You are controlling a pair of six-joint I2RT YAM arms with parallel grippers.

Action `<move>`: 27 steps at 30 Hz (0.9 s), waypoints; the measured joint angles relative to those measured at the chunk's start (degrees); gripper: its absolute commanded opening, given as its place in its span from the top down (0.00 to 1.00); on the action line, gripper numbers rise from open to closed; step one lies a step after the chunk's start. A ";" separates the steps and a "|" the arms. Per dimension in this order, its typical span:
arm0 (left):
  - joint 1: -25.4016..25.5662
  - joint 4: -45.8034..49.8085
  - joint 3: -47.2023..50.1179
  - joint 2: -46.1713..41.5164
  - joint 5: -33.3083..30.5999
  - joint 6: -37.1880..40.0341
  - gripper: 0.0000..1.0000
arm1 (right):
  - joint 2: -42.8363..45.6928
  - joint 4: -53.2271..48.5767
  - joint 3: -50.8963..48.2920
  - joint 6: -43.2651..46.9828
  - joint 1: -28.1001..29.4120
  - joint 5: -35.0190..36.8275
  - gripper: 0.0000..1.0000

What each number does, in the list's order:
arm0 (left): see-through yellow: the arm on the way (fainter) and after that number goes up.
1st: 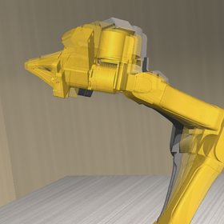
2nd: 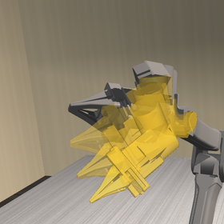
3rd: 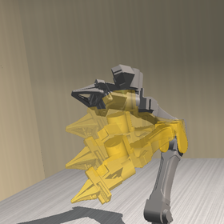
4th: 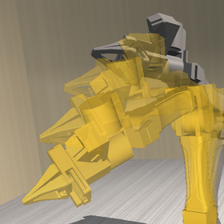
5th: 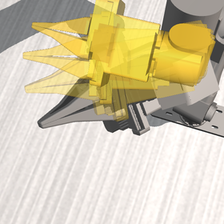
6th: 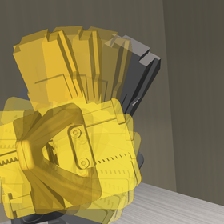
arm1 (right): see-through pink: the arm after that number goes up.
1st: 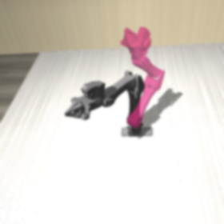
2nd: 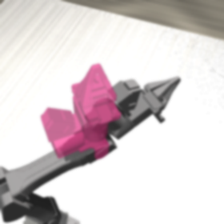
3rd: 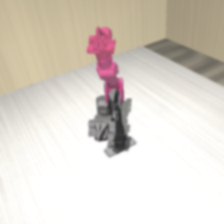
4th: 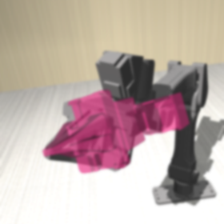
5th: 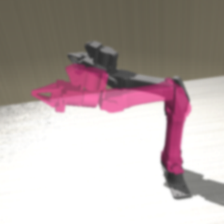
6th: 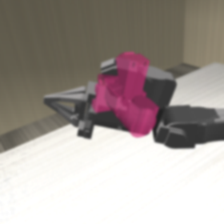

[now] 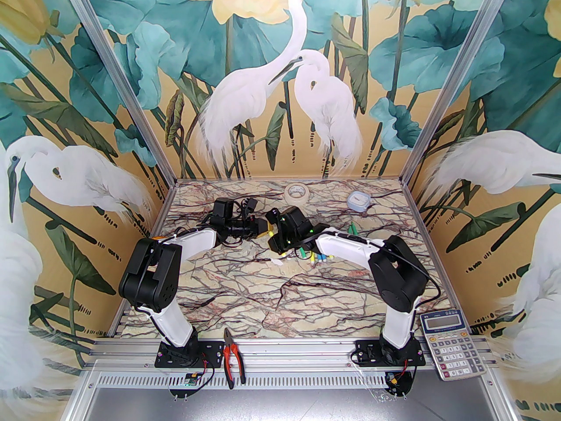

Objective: Open the pen caps

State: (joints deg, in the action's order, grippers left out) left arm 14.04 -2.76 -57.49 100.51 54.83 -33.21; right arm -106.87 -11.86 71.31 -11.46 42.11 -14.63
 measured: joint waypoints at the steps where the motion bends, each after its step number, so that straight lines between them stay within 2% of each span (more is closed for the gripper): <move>1: -0.11 0.44 0.00 0.00 0.04 0.00 1.00 | 0.09 0.52 -0.46 0.20 0.11 0.00 1.00; 3: -0.52 0.81 -0.02 0.00 -0.13 -0.22 1.00 | 0.35 0.87 -1.40 0.61 0.28 0.11 1.00; 9: -6.21 0.79 -0.22 -0.04 -1.77 -0.92 1.00 | 2.12 -2.34 -6.69 1.57 0.26 1.33 1.00; 14: -6.19 2.60 -2.03 -0.04 -2.38 -0.39 1.00 | 2.43 -2.73 -7.50 2.12 0.26 3.54 1.00; 19: -4.48 15.61 -8.31 0.02 -9.94 7.50 1.00 | 1.75 -3.39 -6.43 0.96 -0.09 8.35 1.00; 27: 0.28 33.90 -14.53 1.01 -22.71 18.16 1.00 | -1.55 -3.61 -2.80 -2.43 -3.04 11.93 1.00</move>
State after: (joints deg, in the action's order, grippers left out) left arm 14.33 31.14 -72.03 101.51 32.12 -15.05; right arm -108.42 -15.46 68.51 -13.89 39.07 -2.70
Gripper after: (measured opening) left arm 0.164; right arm 0.172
